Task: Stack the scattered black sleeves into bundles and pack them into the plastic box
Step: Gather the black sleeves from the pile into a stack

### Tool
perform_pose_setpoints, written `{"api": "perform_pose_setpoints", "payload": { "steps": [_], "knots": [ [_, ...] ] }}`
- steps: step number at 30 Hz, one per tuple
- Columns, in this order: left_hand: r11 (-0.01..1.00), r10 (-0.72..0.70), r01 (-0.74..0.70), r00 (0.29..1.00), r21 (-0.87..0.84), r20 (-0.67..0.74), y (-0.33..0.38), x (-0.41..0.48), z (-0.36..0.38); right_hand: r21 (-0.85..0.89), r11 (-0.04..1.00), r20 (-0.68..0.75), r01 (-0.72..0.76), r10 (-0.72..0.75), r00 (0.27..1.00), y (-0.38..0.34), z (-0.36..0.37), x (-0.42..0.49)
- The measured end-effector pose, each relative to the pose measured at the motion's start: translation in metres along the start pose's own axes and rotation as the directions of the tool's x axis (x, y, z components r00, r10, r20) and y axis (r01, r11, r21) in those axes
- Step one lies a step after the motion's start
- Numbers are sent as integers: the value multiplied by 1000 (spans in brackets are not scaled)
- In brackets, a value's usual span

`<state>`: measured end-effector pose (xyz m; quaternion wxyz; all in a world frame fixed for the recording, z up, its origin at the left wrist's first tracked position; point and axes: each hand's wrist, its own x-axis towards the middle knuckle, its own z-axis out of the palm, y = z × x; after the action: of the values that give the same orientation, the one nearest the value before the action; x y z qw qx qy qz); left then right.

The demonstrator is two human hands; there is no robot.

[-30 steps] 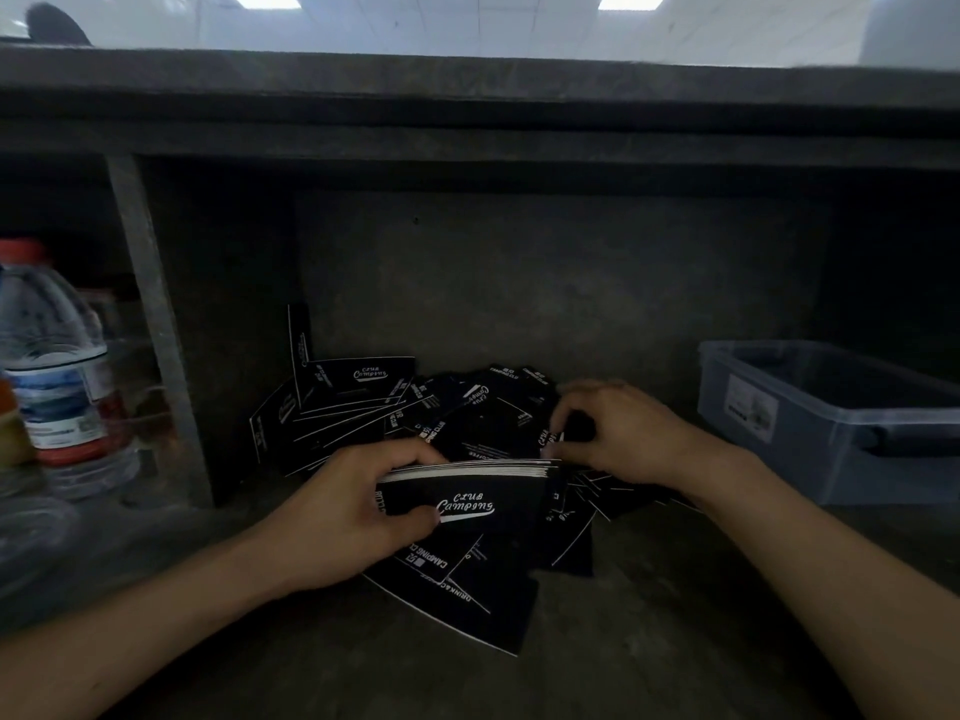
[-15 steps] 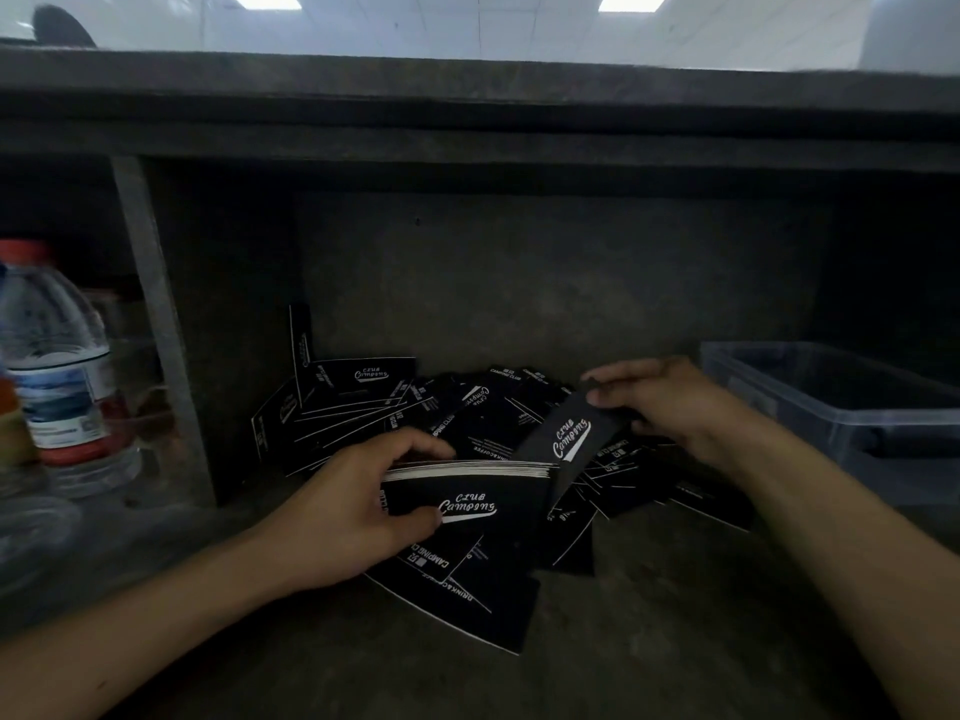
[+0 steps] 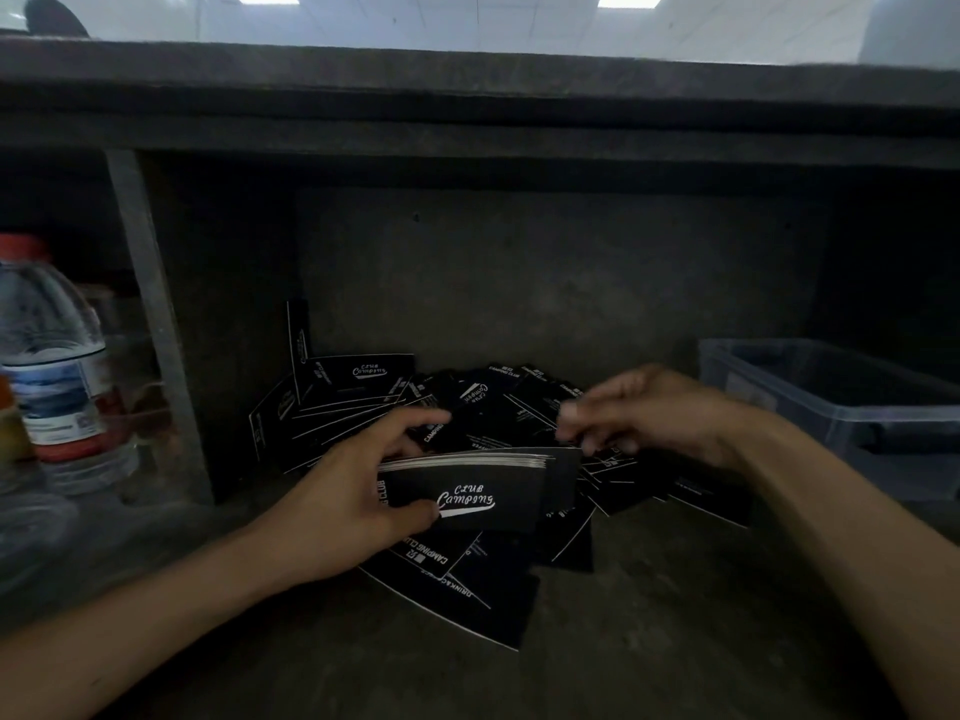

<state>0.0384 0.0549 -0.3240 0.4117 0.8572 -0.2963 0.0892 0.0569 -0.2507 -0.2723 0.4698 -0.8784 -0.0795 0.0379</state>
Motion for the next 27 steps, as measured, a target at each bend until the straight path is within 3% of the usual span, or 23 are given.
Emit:
{"api": "perform_pose_setpoints", "payload": {
  "steps": [2,4,6,8,12,15,22,27],
  "knots": [
    [1000,28,-29,1000,11,8,2,-1,0,-17,1000,-330,10,-15,944,6,-3,8],
    [999,45,-46,999,18,27,2,-1,0,-180,975,-442,-132,40,896,14,-7,13],
    [999,50,-51,998,19,42,2,-1,0,-295,918,-388,-266,140,911,22,-6,14],
    [998,53,-54,998,25,34,1,-1,0,-289,913,-375,-287,168,912,24,-6,16],
    [998,58,-58,998,28,10,1,0,1,-85,981,-470,-175,115,875,16,-11,16],
    [998,67,-67,997,10,40,3,-1,1,75,988,-467,-136,155,871,8,-10,10],
    [997,62,-64,996,30,71,4,-1,0,179,980,-545,88,24,838,-5,-4,5],
    [998,44,-46,998,48,46,4,0,1,318,931,-440,181,-25,898,-16,9,4]
  ]
}}
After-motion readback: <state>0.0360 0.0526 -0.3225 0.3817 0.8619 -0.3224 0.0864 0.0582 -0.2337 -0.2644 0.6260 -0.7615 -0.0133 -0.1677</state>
